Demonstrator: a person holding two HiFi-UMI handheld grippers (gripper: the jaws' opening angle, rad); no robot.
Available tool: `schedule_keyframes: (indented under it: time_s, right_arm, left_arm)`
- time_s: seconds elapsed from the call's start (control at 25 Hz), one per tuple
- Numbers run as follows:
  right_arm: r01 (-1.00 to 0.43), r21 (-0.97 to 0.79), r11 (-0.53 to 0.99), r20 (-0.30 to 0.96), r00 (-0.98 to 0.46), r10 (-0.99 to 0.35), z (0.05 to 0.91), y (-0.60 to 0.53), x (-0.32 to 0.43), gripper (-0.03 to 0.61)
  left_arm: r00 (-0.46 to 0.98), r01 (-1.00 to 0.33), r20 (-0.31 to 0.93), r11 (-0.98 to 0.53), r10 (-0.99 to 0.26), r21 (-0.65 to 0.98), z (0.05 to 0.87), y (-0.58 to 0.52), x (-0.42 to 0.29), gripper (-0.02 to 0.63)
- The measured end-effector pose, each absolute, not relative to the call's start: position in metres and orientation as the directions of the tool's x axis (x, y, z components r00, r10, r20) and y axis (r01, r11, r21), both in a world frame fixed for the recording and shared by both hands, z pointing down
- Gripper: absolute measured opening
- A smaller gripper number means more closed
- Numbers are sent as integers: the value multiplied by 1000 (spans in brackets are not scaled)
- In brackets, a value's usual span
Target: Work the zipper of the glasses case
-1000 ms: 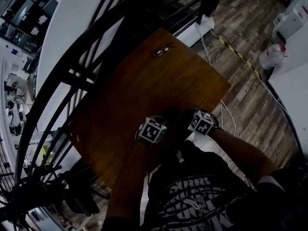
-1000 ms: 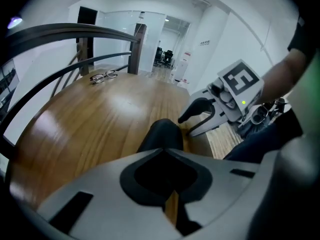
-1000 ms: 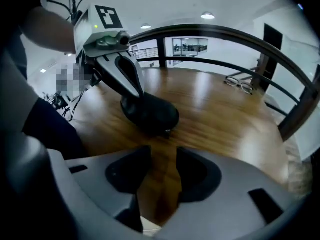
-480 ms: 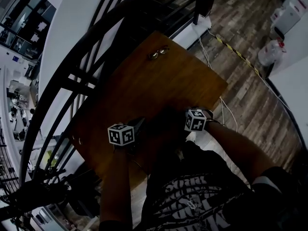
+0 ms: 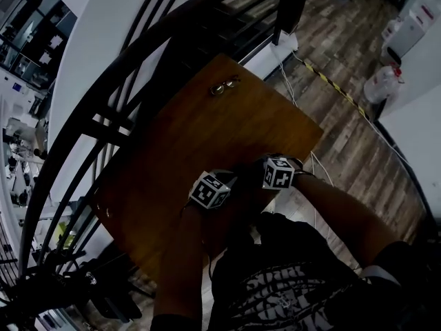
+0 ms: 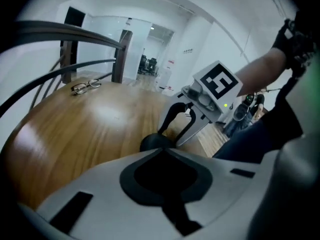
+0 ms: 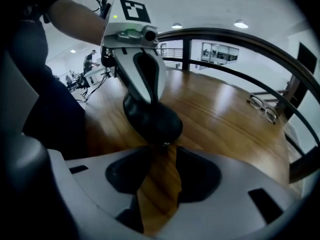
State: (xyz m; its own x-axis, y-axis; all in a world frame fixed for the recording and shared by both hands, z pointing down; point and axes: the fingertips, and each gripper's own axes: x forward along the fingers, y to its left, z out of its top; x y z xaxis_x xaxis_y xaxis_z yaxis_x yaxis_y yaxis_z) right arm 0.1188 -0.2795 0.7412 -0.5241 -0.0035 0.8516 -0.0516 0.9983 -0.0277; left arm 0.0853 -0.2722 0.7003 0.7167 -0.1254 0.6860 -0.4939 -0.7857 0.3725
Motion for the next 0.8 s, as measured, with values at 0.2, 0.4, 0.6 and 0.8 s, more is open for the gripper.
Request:
schedule_keyframes:
  time_s: [0.2, 0.4, 0.6, 0.8]
  right_arm:
    - [56, -95, 994, 860, -498, 110, 747, -281, 115, 21]
    - [-59, -103, 993, 871, -488, 61, 743, -278, 121, 12]
    - [-96, 2, 995, 884, -466, -47, 740, -275, 126, 14]
    - [-26, 128, 991, 896, -426, -127, 741, -292, 121, 9]
  left_arm:
    - [681, -522, 709, -800, -183, 295, 702, -277, 86, 8]
    - [660, -526, 728, -806, -186, 271, 706, -275, 85, 8]
    - [677, -513, 721, -798, -150, 316, 708, -275, 89, 8]
    - [682, -572, 705, -743, -197, 346, 706, -275, 82, 8]
